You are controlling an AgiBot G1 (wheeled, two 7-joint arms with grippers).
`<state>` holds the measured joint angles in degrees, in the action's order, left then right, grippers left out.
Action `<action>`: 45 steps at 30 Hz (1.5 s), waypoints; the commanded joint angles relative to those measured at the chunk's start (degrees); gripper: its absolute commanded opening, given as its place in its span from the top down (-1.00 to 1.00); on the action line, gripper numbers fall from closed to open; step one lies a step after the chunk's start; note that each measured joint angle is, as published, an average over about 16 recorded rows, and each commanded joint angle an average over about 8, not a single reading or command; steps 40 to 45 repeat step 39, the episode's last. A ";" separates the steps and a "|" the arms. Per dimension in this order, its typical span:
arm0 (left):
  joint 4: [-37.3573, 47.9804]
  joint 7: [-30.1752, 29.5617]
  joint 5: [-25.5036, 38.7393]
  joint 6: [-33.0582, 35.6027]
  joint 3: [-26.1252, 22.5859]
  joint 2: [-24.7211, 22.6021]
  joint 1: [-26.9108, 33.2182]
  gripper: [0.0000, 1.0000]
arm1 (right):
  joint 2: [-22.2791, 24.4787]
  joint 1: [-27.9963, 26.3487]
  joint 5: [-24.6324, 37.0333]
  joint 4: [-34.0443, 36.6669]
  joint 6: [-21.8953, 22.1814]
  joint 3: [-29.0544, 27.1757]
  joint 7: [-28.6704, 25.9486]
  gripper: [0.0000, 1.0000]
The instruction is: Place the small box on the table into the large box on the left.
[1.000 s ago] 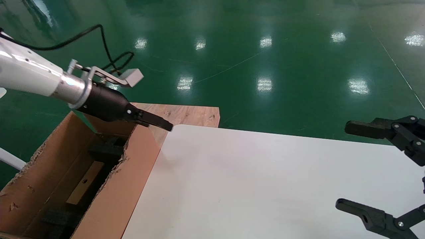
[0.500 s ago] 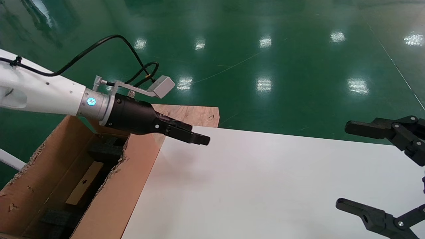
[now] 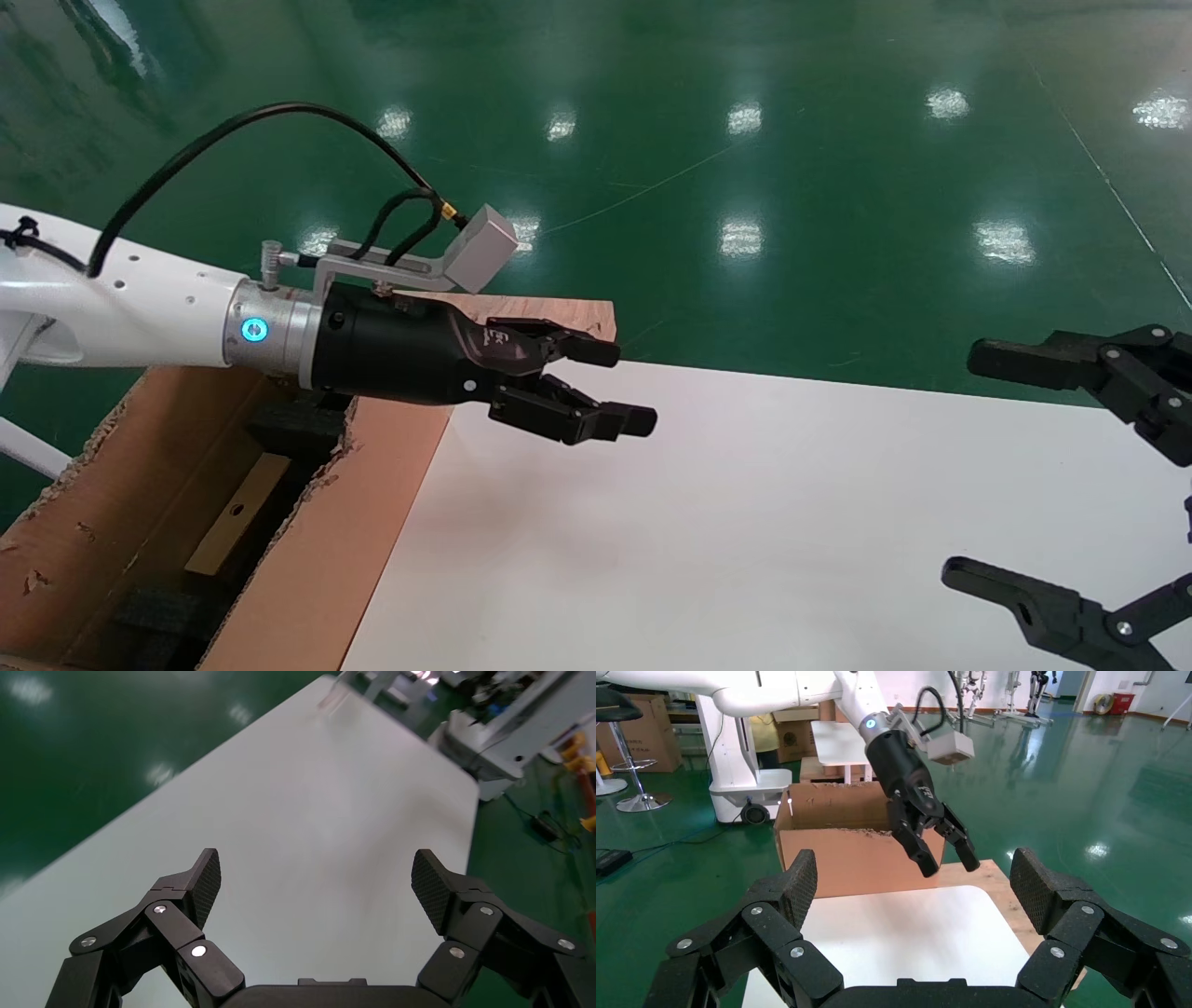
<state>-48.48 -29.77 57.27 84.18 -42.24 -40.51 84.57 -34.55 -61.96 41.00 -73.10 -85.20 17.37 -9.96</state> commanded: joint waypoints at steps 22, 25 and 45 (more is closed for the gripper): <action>-21.81 16.52 -13.39 1.32 22.79 4.77 -19.99 -1.00 | 0.02 -0.01 -0.04 0.00 0.02 0.06 0.03 -1.00; -24.02 18.16 -14.75 1.45 25.10 5.25 -22.02 -1.00 | 0.02 -0.01 -0.04 0.00 0.03 0.06 0.03 -1.00; -26.30 19.51 -16.35 1.60 27.55 5.79 -24.16 -1.00 | 0.03 0.00 -0.06 0.02 0.05 0.06 0.04 -1.00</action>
